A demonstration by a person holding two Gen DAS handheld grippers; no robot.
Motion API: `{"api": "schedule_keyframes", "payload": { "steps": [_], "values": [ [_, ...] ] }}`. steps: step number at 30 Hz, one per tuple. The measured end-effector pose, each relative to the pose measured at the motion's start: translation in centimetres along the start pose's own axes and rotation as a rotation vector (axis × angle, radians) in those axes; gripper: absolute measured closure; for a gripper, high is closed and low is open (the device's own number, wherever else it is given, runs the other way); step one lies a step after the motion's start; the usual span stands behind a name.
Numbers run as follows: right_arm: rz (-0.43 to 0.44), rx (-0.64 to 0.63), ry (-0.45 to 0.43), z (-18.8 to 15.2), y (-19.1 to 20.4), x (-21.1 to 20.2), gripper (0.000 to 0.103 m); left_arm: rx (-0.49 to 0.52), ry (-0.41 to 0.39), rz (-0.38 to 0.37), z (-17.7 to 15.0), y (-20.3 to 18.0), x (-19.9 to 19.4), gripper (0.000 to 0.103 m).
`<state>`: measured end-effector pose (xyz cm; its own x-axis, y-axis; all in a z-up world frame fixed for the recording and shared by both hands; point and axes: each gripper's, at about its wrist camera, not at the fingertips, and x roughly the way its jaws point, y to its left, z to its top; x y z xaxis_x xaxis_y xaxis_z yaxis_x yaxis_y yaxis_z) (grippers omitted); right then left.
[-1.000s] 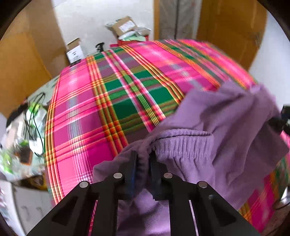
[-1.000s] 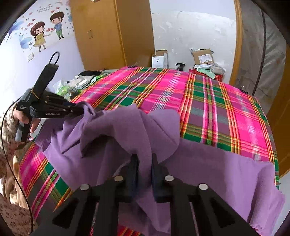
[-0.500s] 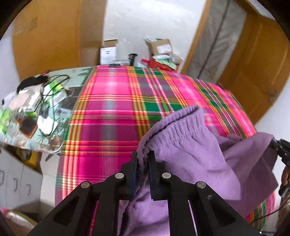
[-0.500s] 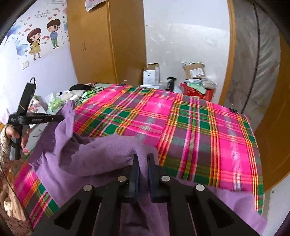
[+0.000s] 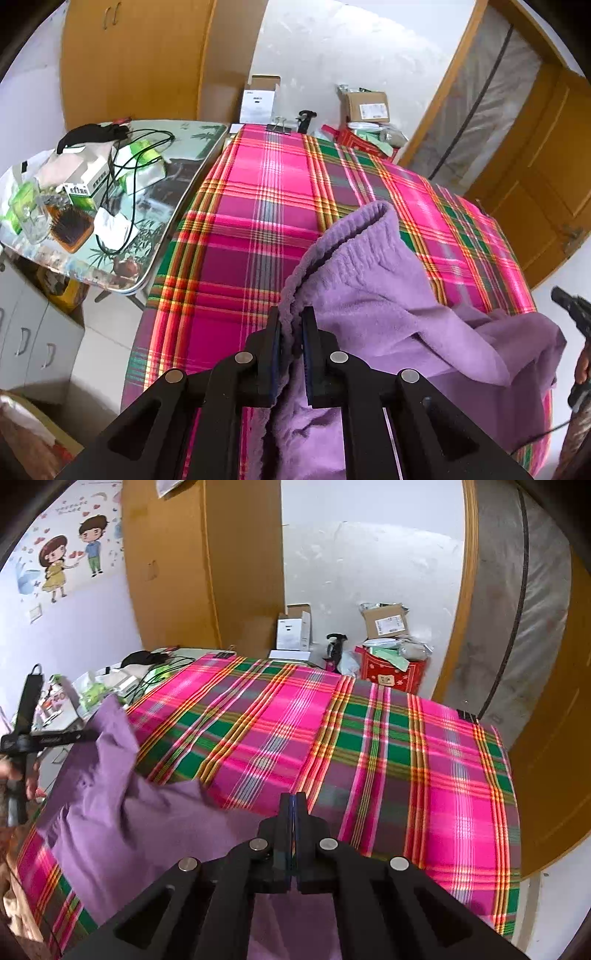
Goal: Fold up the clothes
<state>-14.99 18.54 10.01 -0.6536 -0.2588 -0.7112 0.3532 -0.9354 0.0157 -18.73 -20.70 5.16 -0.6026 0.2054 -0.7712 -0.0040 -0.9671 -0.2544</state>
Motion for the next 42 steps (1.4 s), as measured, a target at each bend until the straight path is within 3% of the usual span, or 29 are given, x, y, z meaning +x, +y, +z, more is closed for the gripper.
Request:
{"api": "schedule_keyframes", "payload": {
  "steps": [2,9,14,17,19,20,28,42],
  "values": [
    [0.021,0.008,0.002,-1.3,0.0,-0.6,0.1,-0.008,0.003,0.002,0.1,0.2,0.2,0.093],
    [0.134,0.056,-0.003,-6.6,-0.6,-4.3,0.068,-0.022,-0.002,0.007,0.0,0.5,0.2,0.093],
    [0.17,0.124,0.036,-10.3,-1.3,-4.3,0.064,-0.035,0.0,0.014,0.0,0.8,0.3,0.093],
    [0.155,0.144,0.11,-11.2,-1.4,-2.8,0.068,-0.038,-0.002,0.019,0.1,0.9,0.3,0.093],
    [0.14,0.14,0.118,-11.0,-1.5,-2.2,0.098,-0.04,-0.006,0.02,0.1,0.8,0.2,0.093],
    [0.117,0.136,0.112,-10.7,-1.7,-2.1,0.1,-0.04,-0.008,0.022,0.1,0.8,0.2,0.093],
    [-0.061,0.115,-0.011,-5.0,-4.3,-1.8,0.1,-0.054,-0.008,0.043,0.4,1.2,0.4,0.093],
    [-0.244,-0.017,-0.024,2.1,-5.8,4.8,0.1,-0.091,-0.005,0.083,1.1,1.9,1.6,0.093]
  ]
}}
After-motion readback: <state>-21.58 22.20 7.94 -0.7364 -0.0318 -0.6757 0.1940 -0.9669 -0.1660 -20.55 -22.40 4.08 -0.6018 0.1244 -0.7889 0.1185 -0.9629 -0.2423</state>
